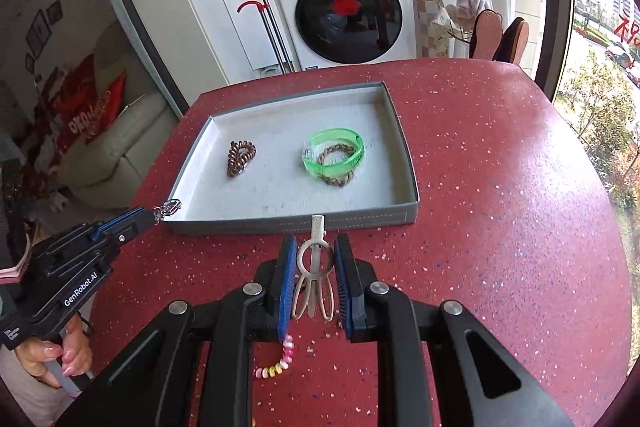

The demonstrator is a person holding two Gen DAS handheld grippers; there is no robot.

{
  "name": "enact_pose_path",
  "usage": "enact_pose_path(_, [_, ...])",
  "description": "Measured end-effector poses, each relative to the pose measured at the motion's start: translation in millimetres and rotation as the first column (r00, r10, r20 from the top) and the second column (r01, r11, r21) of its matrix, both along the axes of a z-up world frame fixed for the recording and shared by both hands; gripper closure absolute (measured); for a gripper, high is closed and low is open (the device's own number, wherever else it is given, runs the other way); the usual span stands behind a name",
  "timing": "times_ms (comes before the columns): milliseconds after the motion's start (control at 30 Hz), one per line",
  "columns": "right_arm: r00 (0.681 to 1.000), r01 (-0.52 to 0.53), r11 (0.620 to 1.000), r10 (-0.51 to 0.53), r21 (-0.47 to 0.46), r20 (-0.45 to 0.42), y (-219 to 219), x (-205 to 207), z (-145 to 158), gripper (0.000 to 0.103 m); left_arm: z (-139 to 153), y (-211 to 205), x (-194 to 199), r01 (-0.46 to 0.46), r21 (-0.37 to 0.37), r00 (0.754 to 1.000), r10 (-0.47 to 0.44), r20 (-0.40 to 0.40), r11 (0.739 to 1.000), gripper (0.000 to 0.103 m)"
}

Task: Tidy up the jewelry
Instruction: 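Carry the heart pendant and cream claw clip with both tools over the tray, then open the right tool to drop the claw clip while the left tool releases the pendant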

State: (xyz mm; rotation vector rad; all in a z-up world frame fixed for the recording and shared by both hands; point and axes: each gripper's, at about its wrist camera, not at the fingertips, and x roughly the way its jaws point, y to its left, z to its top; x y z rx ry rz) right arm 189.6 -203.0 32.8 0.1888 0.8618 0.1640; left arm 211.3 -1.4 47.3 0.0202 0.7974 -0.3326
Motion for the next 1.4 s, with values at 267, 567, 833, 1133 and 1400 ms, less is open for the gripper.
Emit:
enact_pose_path(267, [0.998, -0.049, 0.998, 0.05, 0.046, -0.028, 16, 57, -6, 0.082, -1, 0, 45, -0.033, 0.016, 0.999, 0.033, -0.003, 0.999, 0.081])
enact_pose_path(567, [0.989, -0.086, 0.994, 0.093, 0.064, -0.113, 34, 104, -46, 0.082, -31, -8, 88, -0.024, 0.055, 0.996, 0.029, -0.081, 0.998, 0.081])
enact_pose_path(833, [0.979, -0.088, 0.994, 0.099, 0.068, -0.18, 33, 126, -75, 0.082, -58, -18, 107, 0.003, 0.096, 0.988, 0.012, -0.155, 0.995, 0.082])
enact_pose_path(1133, [0.987, -0.02, 1.0, 0.018, -0.007, -0.16, 15, 135, -79, 0.082, -70, -24, 121, -0.04, 0.148, 0.988, 0.061, -0.144, 0.988, 0.081])
enact_pose_path(1400, [0.989, -0.007, 0.999, 0.0, -0.046, -0.149, 14, 134, -82, 0.08, -77, -33, 119, -0.048, 0.228, 0.991, 0.075, -0.107, 0.972, 0.081])
